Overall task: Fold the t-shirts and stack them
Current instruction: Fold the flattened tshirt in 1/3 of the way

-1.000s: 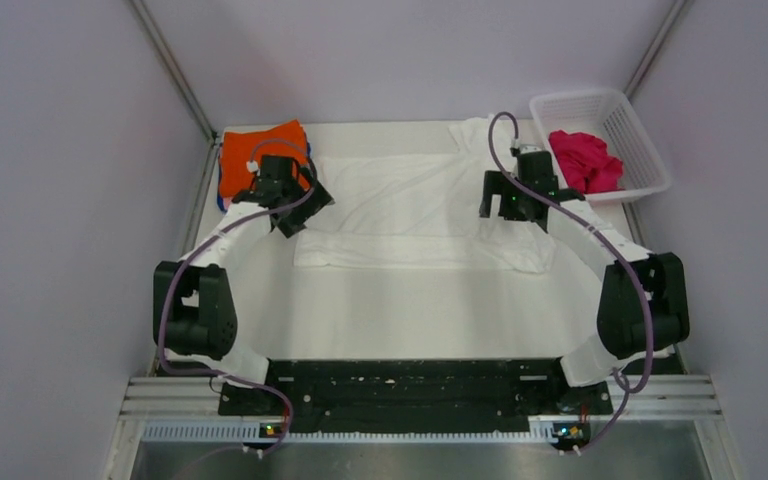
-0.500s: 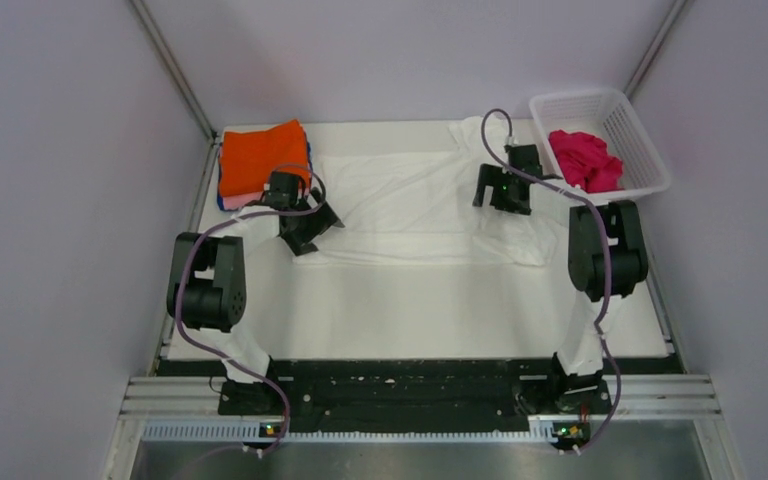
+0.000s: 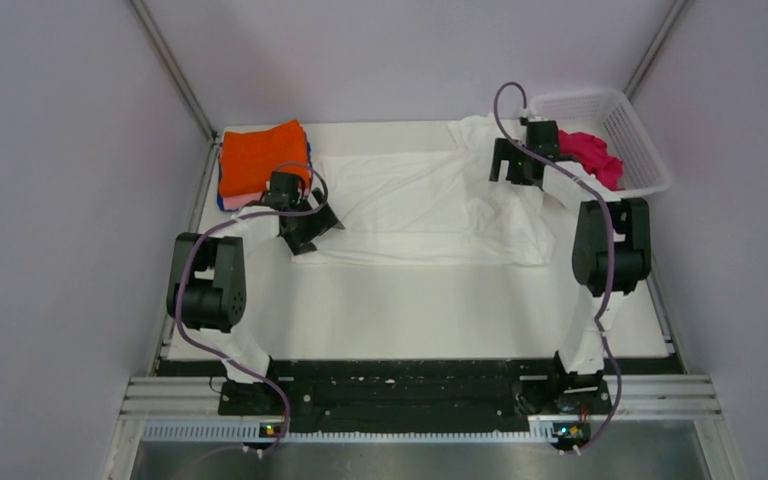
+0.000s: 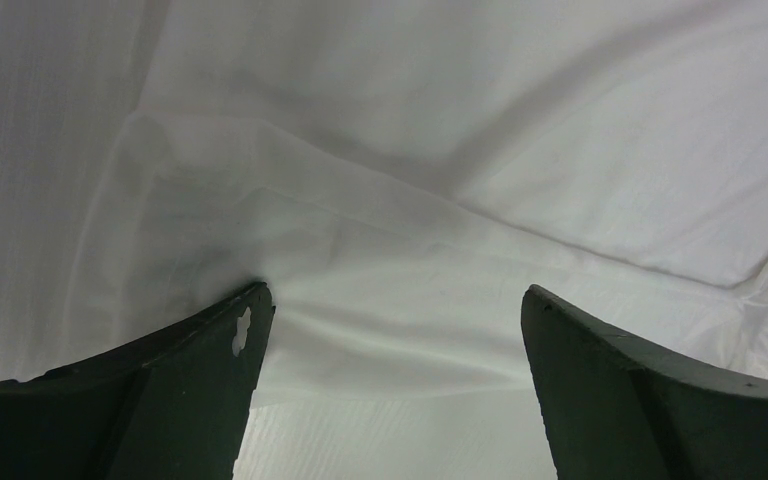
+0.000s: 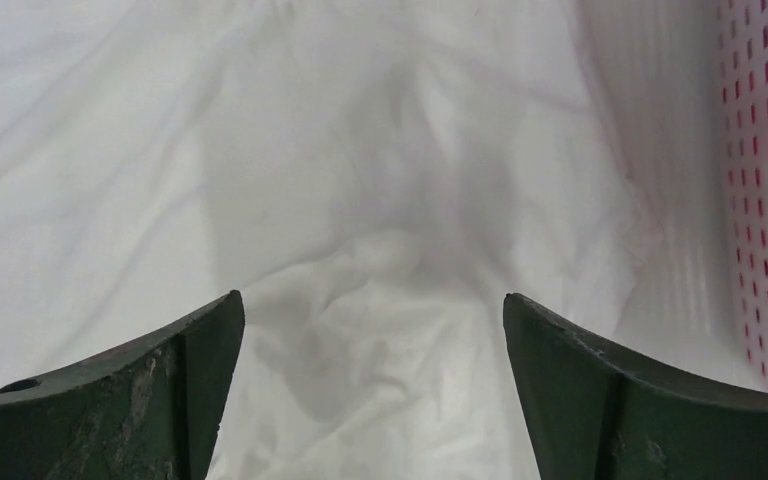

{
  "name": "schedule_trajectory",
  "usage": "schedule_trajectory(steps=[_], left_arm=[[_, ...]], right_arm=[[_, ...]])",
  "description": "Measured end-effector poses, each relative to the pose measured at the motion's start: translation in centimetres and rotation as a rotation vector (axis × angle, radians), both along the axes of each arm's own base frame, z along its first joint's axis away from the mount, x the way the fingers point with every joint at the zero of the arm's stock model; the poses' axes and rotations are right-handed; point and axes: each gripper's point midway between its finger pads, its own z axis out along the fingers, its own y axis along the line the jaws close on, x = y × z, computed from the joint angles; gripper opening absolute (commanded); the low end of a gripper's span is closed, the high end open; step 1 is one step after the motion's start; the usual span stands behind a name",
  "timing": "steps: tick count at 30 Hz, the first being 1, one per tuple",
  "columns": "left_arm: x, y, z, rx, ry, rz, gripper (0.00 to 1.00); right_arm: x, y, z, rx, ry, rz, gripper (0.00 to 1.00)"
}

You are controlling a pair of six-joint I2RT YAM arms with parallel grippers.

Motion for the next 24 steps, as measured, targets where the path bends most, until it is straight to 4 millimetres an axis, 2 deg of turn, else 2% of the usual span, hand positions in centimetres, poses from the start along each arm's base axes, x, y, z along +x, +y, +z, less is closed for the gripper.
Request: schedule_trajectory(steps=[3,7,10,13,17,22,24], left_arm=[[0.0,0.0,0.0,0.002,-0.003,-0.013,0.99],[-0.1,-0.1,0.1,0.004,-0.007,-0.021,0.99],[-0.2,0.0,0.0,0.010,-0.008,-0.029,0.99],[-0.3,0.0,0.0,0.012,-0.014,-0.035,0.99],[-0.3,0.0,0.0,0.013,-0.015,-0.036,0.99],[-0.4,0.2,0.0,0.021,-0.012,-0.033,0.99],[-0.4,0.3,-0.1,0.028,-0.010,-0.031,0.99]], right_arm=[[-3.0,1.2,1.3,0.037,0.004,0.011,0.99],[-9.0,3.6,2.1,0.094,0.042,0.029,0.99],[-13.4,4.5,1.8,0.131,0.101,0.038,0.99],[-16.3,4.0,0.7,0.153,0.165,-0.010,0.99],[-17.9,3.3,-2.0,0.164,0.264,-0.065,0.99],[-18.0,1.8,-6.1,0.128,0.367,-0.139,0.99],[-16.8,1.2,-5.7,0.108,0.337,-0.161,0.99]])
